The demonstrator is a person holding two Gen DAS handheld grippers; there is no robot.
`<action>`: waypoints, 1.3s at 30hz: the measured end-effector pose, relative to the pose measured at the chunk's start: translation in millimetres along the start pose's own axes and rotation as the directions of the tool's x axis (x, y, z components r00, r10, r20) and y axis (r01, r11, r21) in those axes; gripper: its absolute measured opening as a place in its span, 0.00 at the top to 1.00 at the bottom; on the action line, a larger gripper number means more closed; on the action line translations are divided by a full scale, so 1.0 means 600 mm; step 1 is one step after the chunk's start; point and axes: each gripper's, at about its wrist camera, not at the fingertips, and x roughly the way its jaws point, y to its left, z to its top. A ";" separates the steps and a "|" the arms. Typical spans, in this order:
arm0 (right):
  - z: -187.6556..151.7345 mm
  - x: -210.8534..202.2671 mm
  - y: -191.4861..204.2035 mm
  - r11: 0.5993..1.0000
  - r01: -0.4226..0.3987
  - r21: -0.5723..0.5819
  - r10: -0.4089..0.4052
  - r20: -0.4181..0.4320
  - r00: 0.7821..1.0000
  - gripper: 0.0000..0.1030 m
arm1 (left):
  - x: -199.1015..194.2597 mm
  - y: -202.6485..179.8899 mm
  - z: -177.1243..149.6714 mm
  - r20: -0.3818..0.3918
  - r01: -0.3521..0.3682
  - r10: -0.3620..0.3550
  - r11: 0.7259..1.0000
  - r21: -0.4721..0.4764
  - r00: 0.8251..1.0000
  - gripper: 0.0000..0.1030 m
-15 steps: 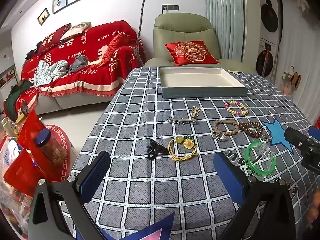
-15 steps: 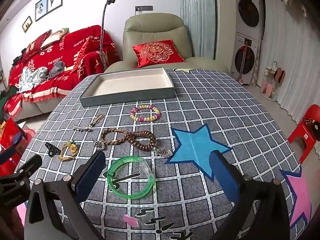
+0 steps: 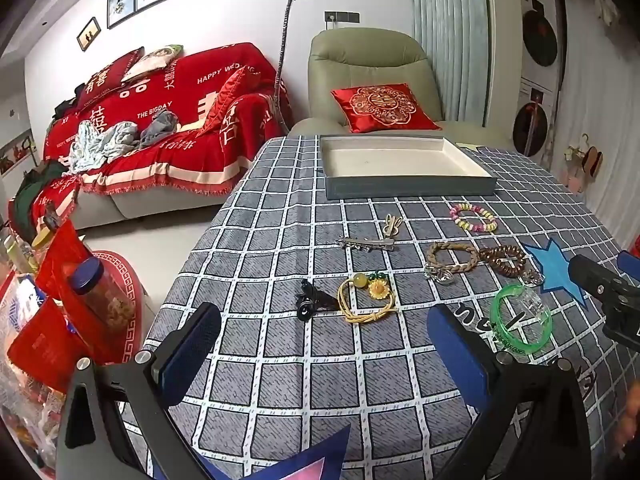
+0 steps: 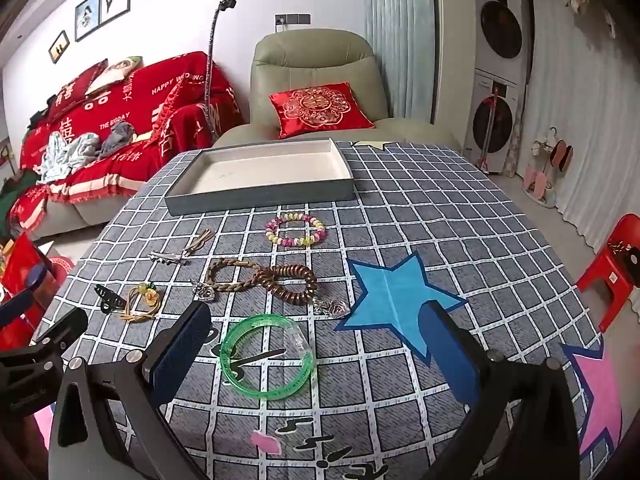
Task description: Organize jewelry
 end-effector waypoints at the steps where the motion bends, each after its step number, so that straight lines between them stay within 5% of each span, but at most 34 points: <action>1: -0.001 0.002 0.000 1.000 -0.004 -0.003 0.004 0.003 1.000 0.00 | 0.000 0.000 0.000 -0.001 0.002 -0.002 1.000 0.001 1.000 0.00; 39: 0.002 -0.004 0.004 1.000 -0.013 -0.006 0.014 0.015 1.000 0.00 | 0.006 0.009 -0.005 -0.021 0.007 -0.007 1.000 -0.023 1.000 0.00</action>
